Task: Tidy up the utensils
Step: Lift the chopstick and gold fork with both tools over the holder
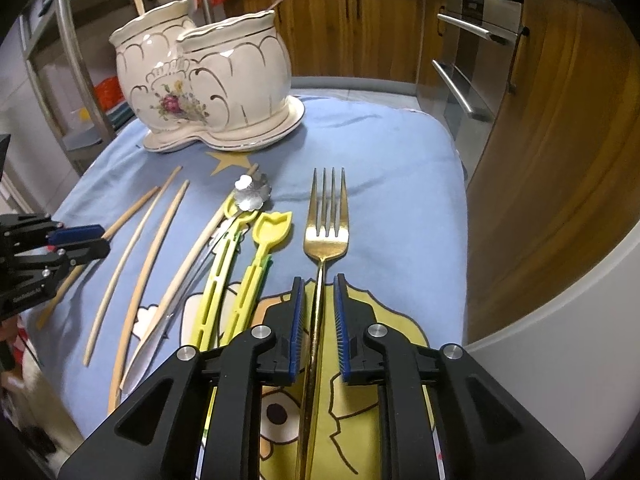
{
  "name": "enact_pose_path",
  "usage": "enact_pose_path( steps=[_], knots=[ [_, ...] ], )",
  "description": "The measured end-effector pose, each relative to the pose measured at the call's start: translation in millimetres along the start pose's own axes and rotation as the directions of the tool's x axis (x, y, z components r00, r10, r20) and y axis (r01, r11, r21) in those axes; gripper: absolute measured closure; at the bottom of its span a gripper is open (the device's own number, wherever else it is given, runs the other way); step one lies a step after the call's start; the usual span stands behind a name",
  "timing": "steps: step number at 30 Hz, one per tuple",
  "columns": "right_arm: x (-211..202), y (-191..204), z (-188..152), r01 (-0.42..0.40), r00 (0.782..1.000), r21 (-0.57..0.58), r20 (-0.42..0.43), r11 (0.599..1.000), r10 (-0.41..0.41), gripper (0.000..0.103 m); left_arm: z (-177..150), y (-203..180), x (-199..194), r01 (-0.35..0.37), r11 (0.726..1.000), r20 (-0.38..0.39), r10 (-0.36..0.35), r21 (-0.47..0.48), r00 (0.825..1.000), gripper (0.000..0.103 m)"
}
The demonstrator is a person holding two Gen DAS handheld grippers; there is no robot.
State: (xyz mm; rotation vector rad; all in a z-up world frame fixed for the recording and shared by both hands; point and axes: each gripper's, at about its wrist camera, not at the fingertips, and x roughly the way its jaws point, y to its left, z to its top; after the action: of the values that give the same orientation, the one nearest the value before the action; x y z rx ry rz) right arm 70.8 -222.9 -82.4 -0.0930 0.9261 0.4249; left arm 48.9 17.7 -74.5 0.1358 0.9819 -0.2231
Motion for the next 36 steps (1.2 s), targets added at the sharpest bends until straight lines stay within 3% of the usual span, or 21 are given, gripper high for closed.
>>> enact_pose_path(
  steps=[4,11,18,25,31,36],
  knots=[
    [-1,-5,0,-0.023,1.0,0.035,0.003,0.999,0.023,0.096,0,1,1,-0.005,1.0,0.027,0.005,0.009,1.0,0.097],
    [-30,-1,3,-0.042,0.993,0.021,0.115,0.999,0.04,0.096,-3,2,-10,0.012,1.0,0.1,-0.015,0.026,0.995,0.097],
    [-64,7,9,-0.036,0.969,-0.017,0.245,0.999,0.039,0.096,4,2,-40,0.036,0.999,0.223,-0.041,0.025,0.974,0.097],
    [-93,12,12,-0.031,0.934,-0.047,0.354,0.998,0.046,0.096,9,5,-68,0.056,0.998,0.351,-0.06,0.022,0.934,0.097],
    [-112,21,20,-0.004,0.884,-0.063,0.467,0.998,0.033,0.096,9,12,-84,0.058,0.998,0.453,-0.053,0.002,0.89,0.097],
    [-117,30,37,-0.003,0.859,-0.064,0.511,0.998,0.036,0.097,17,25,-96,0.111,0.993,0.552,-0.069,-0.043,0.831,0.097]
  ],
)
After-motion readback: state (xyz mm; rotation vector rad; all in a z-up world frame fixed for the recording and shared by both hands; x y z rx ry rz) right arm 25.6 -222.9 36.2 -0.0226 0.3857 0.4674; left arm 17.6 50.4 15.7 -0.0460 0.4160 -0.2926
